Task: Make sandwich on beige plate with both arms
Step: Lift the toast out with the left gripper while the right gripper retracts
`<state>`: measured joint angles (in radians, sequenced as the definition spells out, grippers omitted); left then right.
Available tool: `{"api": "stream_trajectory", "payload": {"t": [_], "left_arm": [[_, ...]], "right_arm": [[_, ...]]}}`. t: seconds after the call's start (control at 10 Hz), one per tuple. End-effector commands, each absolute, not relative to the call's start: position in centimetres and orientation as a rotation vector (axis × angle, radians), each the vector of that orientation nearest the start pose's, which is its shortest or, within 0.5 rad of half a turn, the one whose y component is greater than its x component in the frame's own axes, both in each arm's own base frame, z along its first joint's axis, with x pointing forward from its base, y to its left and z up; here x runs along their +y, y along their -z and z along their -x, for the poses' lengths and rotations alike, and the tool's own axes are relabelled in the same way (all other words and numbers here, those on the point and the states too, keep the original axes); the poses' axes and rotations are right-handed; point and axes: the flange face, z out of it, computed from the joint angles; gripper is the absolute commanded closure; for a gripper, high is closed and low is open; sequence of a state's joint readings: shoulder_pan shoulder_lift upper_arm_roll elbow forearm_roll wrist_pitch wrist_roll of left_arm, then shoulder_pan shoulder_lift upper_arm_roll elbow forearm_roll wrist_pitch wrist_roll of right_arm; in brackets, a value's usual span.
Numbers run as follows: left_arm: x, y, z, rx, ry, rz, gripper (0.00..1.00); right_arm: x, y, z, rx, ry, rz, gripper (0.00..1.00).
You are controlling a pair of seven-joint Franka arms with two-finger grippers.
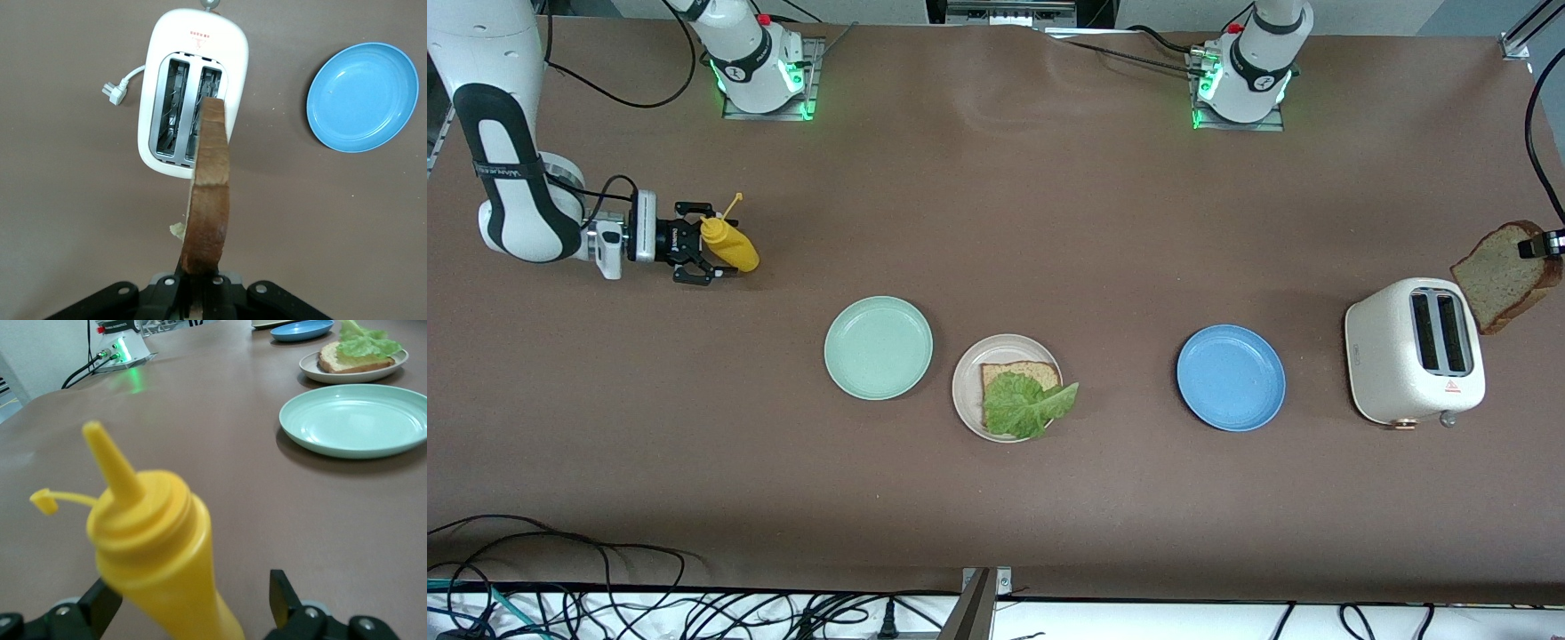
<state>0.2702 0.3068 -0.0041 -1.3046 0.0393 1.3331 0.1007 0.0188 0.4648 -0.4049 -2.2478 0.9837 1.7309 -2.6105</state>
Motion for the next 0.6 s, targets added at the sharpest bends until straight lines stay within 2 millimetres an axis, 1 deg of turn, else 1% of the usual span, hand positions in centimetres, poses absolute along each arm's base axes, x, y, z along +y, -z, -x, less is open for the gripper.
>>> {"api": "stream_trajectory", "payload": {"t": [0.0,0.1,0.2,0.3,0.4,0.5], "left_arm": [[15.7,-55.3,-59.7,-0.24,-0.455,3.102,1.0],[14.9,-55.3,-59.9,-0.221,-0.453,3.101,1.0],[13.7,-55.3,-60.2,-0.221,-0.454,3.097,1.0],[11.5,-55.3,-60.4,-0.224,-0.466,3.085,1.0],[7.8,-55.0,-60.6,-0.179,-0.473,3.09,1.0],[4.1,-53.7,-60.9,-0.189,-0.492,3.157,1.0]], "right_arm": [[-14.0,-15.3,-43.8,-1.533,0.683,1.628,0.0],[-15.4,-15.8,-44.0,-1.549,0.668,1.647,0.0],[-16.8,-16.7,-44.6,-1.589,0.648,1.658,0.0],[-18.0,-17.8,-45.7,-1.618,0.621,1.679,0.0],[-19.1,-19.6,-47.4,-1.601,0.559,1.743,0.0],[-20.0,-22.1,-49.6,-1.594,0.477,1.809,0.0]]}}
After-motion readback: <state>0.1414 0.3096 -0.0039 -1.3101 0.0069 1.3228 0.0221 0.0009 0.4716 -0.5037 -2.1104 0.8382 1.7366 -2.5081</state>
